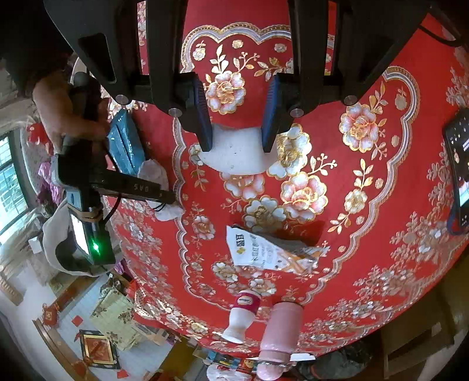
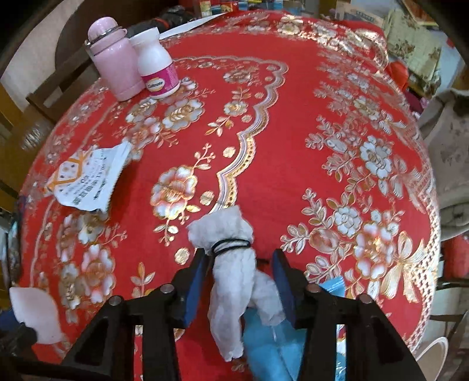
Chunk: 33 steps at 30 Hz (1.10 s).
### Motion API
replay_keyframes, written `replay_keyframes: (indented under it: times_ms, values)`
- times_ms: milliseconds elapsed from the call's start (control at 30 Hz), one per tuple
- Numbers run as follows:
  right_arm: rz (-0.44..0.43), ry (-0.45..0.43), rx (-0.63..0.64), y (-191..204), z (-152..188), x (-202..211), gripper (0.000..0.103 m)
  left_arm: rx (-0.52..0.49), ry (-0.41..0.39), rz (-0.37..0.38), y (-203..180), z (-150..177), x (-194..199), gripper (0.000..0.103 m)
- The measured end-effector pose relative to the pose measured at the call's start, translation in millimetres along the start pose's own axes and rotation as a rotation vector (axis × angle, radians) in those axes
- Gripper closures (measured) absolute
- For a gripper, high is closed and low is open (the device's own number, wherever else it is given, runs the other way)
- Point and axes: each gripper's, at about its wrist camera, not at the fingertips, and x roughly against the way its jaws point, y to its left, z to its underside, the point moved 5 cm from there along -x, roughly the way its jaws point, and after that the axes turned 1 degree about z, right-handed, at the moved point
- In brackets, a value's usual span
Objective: Collect trash
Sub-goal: 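Grasp the white foam block with the left gripper while the right grasps the white tissue, then carry the foam block and tissue over the bin and release both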
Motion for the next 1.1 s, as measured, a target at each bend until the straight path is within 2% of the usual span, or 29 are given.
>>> replay_keyframes:
  times_ms: [67,133,267,400,600,867,1100]
  values:
    - [0.008,0.004,0.001,0,-1,1,0.076,0.012,0.005,0.003,3,0,-1,0.072]
    - [-0.004,-0.001,-0.007,1,0,4,0.082,0.018,0.005,0.003,5,-1,-2,0.072]
    - [-0.060,-0.022,-0.039,1,6,19,0.083,0.007,0.001,0.004,2,-5,-2,0.072]
    - [-0.167,-0.033,-0.113,2,18,34,0.083,-0.013,0.007,0.011,-9,-7,-6,0.072]
    - [-0.230,-0.054,-0.140,3,35,54,0.083,-0.040,0.024,0.023,-26,-6,-13,0.072]
    - [-0.254,-0.083,-0.183,-20,54,76,0.083,-0.090,0.037,0.033,-54,0,-18,0.072]
    - [-0.239,-0.121,-0.251,-61,82,102,0.083,-0.181,0.056,0.077,-110,10,-25,0.072]
